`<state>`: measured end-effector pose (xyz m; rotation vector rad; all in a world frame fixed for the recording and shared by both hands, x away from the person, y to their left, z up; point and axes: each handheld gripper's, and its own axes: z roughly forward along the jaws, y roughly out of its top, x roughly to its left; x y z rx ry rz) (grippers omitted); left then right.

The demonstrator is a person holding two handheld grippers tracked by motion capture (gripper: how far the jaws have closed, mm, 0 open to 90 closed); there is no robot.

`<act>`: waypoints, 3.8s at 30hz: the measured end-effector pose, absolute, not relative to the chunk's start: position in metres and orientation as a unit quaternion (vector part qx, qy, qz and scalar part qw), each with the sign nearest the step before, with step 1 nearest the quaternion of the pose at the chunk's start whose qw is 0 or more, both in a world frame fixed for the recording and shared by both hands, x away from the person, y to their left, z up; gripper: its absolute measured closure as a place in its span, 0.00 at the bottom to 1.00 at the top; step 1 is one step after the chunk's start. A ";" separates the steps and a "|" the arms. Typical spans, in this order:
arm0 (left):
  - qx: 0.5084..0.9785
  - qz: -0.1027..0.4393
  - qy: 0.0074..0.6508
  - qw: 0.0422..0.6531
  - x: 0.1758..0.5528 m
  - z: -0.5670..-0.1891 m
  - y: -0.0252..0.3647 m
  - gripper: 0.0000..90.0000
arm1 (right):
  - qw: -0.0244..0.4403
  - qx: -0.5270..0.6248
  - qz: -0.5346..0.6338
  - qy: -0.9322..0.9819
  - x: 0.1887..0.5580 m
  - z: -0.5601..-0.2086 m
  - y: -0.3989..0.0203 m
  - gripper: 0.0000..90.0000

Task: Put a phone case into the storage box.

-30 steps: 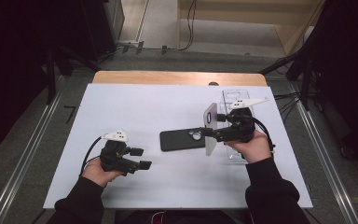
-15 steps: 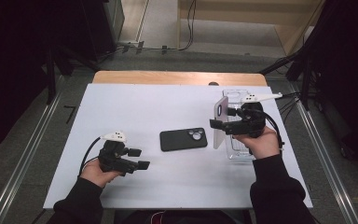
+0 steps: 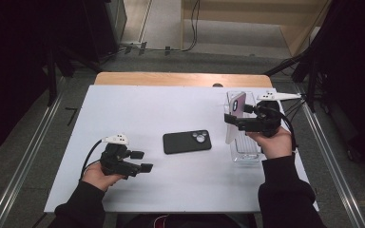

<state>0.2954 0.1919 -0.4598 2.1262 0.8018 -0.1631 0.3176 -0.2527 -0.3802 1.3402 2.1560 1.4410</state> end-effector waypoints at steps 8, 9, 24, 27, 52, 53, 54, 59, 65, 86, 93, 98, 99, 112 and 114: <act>0.841 -0.066 0.321 0.431 0.294 -0.459 0.195 0.31 | 0.135 0.491 0.471 0.720 0.324 -0.376 -0.266 0.16; 0.843 -0.065 0.321 0.428 0.294 -0.459 0.194 0.31 | 0.138 0.495 0.471 0.717 0.325 -0.375 -0.268 0.16; 0.844 -0.064 0.314 0.429 0.293 -0.458 0.191 0.33 | 0.198 0.559 0.428 0.682 0.359 -0.379 -0.281 0.16; 0.844 -0.065 0.315 0.430 0.293 -0.458 0.191 0.33 | 0.209 0.567 0.423 0.675 0.366 -0.381 -0.279 0.16; 0.843 -0.066 0.307 0.437 0.291 -0.456 0.191 0.33 | 0.251 0.635 0.370 0.630 0.431 -0.419 -0.278 0.16; 0.843 -0.067 0.307 0.437 0.291 -0.455 0.191 0.33 | 0.253 0.636 0.371 0.627 0.433 -0.421 -0.279 0.16; 0.843 -0.066 0.306 0.437 0.291 -0.456 0.190 0.33 | 0.255 0.637 0.370 0.627 0.434 -0.423 -0.279 0.16; 0.844 -0.068 0.304 0.436 0.291 -0.456 0.189 0.33 | 0.264 0.638 0.366 0.624 0.442 -0.429 -0.277 0.16; 0.846 -0.069 0.296 0.438 0.288 -0.454 0.187 0.33 | 0.272 0.647 0.359 0.615 0.453 -0.438 -0.275 0.16; 0.844 -0.073 0.298 0.441 0.290 -0.455 0.188 0.33 | 0.294 0.652 0.352 0.604 0.471 -0.464 -0.263 0.16; 0.844 -0.073 0.298 0.441 0.290 -0.455 0.188 0.33 | 0.294 0.647 0.349 0.611 0.470 -0.464 -0.262 0.15; 0.843 -0.073 0.298 0.441 0.290 -0.455 0.187 0.33 | 0.283 0.646 0.358 0.612 0.470 -0.464 -0.259 0.15; 0.844 -0.073 0.298 0.441 0.290 -0.455 0.187 0.33 | 0.281 0.646 0.359 0.612 0.470 -0.464 -0.258 0.15; 0.844 -0.074 0.297 0.441 0.291 -0.455 0.187 0.33 | 0.277 0.653 0.364 0.603 0.471 -0.467 -0.258 0.15; 0.843 -0.074 0.297 0.442 0.291 -0.455 0.187 0.33 | 0.279 0.651 0.361 0.607 0.471 -0.467 -0.258 0.15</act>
